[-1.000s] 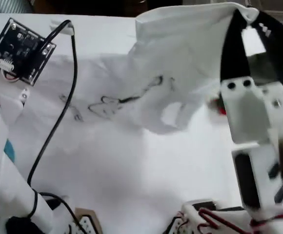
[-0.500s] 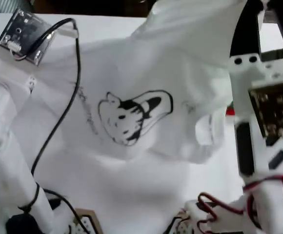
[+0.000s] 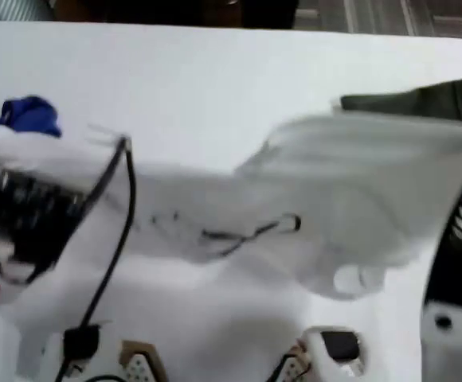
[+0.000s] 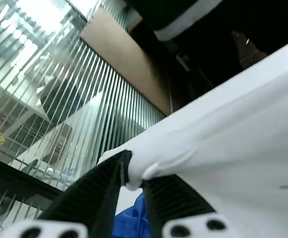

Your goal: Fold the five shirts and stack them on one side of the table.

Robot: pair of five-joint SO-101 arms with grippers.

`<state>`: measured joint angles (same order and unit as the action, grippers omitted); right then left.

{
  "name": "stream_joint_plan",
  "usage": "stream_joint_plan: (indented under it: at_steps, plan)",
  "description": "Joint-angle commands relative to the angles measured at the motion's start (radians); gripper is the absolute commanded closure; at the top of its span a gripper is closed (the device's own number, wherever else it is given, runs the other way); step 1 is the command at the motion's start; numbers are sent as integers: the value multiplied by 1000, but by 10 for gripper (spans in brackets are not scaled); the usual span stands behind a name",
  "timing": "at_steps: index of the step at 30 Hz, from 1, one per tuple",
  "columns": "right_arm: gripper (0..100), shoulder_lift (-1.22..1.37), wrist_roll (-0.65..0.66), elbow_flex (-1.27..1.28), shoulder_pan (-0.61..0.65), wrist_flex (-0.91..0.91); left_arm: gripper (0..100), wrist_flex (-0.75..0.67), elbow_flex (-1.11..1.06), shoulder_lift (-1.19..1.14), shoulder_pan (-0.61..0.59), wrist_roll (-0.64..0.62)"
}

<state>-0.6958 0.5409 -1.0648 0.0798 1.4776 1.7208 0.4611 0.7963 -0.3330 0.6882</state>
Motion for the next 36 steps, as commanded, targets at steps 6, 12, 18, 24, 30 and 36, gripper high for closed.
stream_joint_plan:
  at_steps: [6,12,18,24,30,36]
  plan:
    - [978,77,3,84,-12,-54,976,-54,-76,-3,2,-8]
    - [978,285,3,333,28,-216,976,-345,-417,-5,8,-9]
    - [978,510,3,483,68,-369,976,-684,-699,-117,8,-9]
    - [978,748,3,488,64,-515,976,-847,-588,-422,8,-78]
    - [978,865,5,491,68,-605,976,-832,-335,-749,8,-86]
    - [978,970,5,497,64,-530,976,-678,-191,-991,23,-81]
